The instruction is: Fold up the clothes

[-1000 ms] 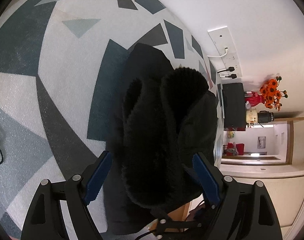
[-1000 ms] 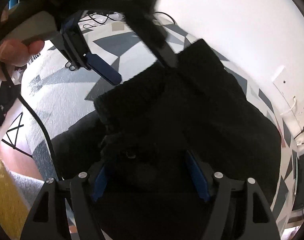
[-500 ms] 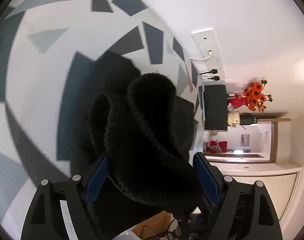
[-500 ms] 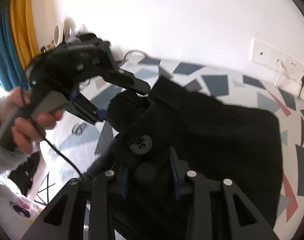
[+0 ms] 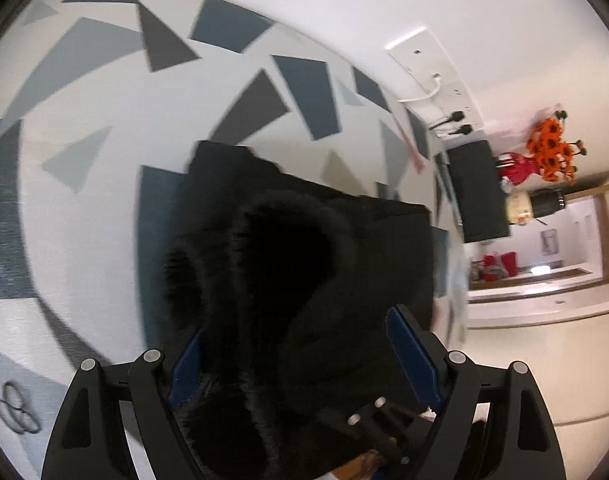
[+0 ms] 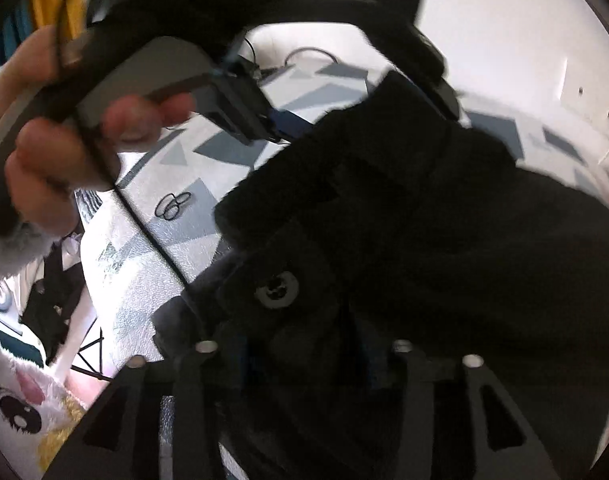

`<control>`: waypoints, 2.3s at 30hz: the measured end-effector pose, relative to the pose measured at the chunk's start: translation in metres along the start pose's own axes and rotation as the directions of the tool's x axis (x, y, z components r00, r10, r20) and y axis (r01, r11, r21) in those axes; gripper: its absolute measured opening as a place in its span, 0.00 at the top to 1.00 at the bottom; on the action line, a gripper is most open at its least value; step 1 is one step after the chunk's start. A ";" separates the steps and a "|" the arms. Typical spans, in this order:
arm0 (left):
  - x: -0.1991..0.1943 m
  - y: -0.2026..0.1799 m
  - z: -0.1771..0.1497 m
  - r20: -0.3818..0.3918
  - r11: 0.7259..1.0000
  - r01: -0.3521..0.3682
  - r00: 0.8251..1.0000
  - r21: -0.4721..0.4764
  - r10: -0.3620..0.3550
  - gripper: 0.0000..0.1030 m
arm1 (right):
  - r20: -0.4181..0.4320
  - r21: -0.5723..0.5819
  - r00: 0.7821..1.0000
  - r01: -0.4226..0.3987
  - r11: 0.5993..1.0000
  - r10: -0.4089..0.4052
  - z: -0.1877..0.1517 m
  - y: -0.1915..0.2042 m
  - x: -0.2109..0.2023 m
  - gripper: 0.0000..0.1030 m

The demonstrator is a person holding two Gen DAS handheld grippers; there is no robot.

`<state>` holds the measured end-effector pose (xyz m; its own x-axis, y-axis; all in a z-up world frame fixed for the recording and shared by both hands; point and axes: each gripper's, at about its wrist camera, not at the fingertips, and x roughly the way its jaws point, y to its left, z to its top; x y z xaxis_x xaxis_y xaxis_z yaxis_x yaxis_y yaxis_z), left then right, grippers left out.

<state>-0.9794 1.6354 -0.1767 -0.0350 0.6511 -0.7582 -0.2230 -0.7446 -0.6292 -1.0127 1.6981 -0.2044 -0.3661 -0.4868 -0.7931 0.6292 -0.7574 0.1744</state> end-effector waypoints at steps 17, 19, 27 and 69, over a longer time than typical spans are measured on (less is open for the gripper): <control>-0.068 0.008 -0.070 0.146 0.982 -0.151 0.980 0.110 0.134 0.19 | -0.013 0.245 0.981 0.189 0.951 -0.192 -0.039 -0.069 -0.106 0.14; -0.055 0.014 -0.088 0.098 0.980 -0.171 0.982 0.102 0.161 0.20 | -0.019 0.216 0.987 0.162 0.963 -0.162 -0.046 -0.061 -0.097 0.14; -0.024 0.028 -0.137 0.035 0.957 -0.273 0.962 0.098 0.271 0.19 | -0.066 0.067 0.991 0.120 0.990 -0.116 -0.047 -0.046 -0.055 0.14; -0.026 0.033 -0.156 0.142 0.962 0.039 0.990 -0.271 0.000 0.01 | -0.140 -0.139 0.989 0.032 0.990 -0.052 -0.026 -0.075 -0.014 0.05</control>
<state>-0.8342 1.5709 -0.2049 -0.1735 0.6651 -0.7263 0.0478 -0.7309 -0.6808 -1.0372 1.7730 -0.2215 -0.2987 -0.3812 -0.8749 0.7063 -0.7049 0.0660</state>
